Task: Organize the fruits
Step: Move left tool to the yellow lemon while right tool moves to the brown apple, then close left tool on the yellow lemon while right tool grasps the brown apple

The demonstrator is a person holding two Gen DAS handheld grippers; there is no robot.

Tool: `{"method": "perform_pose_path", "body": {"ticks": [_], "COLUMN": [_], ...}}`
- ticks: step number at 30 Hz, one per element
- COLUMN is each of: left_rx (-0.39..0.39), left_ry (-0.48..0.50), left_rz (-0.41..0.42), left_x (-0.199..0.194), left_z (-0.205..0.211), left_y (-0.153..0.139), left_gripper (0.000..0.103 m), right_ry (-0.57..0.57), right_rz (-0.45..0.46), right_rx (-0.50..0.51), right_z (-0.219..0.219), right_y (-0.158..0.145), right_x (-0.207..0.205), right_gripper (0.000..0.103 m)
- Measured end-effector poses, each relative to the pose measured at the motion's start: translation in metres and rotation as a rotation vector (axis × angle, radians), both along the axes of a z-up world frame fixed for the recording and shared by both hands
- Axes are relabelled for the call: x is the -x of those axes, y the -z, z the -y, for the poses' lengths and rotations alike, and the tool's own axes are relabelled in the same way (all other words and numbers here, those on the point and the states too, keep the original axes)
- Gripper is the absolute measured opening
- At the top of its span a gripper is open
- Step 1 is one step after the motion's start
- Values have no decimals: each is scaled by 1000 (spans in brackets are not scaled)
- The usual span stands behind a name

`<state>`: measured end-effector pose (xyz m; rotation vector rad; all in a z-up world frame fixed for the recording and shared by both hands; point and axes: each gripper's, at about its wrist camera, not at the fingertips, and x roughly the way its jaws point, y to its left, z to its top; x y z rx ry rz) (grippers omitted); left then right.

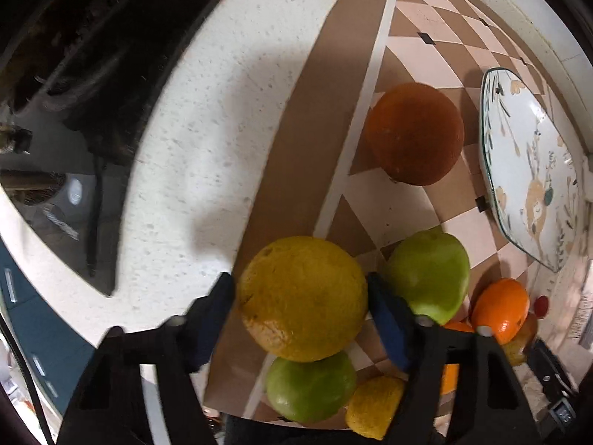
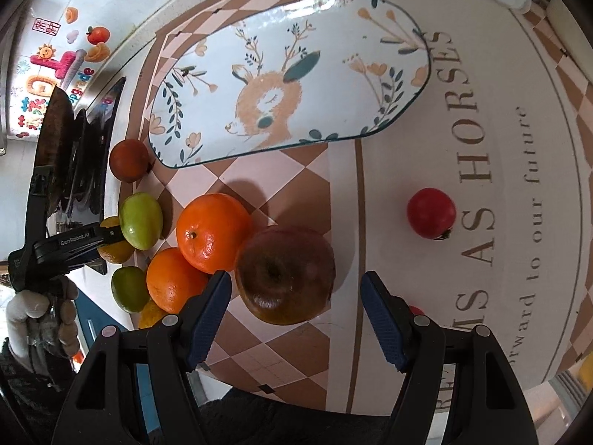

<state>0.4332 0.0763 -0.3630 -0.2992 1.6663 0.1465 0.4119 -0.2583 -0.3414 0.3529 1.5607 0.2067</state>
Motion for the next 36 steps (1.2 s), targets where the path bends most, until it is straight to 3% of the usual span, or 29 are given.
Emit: {"method": "perform_pose_path", "body": {"ticks": [10,13,22,26,29,33,36], "left_rx": [-37,-54,-67,-49,-14,32,75], "left_ry": [29,42,54,49,53,93,132], "left_rz": [32,33,56,97,167,257,280], "left_x": [-4,-4,-1,-4,-11,-33,-55], "left_z": [8,11,12,13,26,55,78], "left_y": [-4,-6,-18,-42,-80,-122,-132], "left_gripper": [62,61,61,61,61,61,61], "right_ry": [-64,-83,-96,-73,-37,11,32], "right_rz": [-27,-20,-9,-10,2,67,140], "right_rx": [21,24,38,14,-30,-62,-49], "right_z": [-18,-22,-28,-22,-13,5,14], "right_y": [18,21,22,18,4,-28,-49], "right_x": [-7,-7,-8,-8,-11,-29,-62], "right_gripper": [75,67,66,65,65,65,65]}}
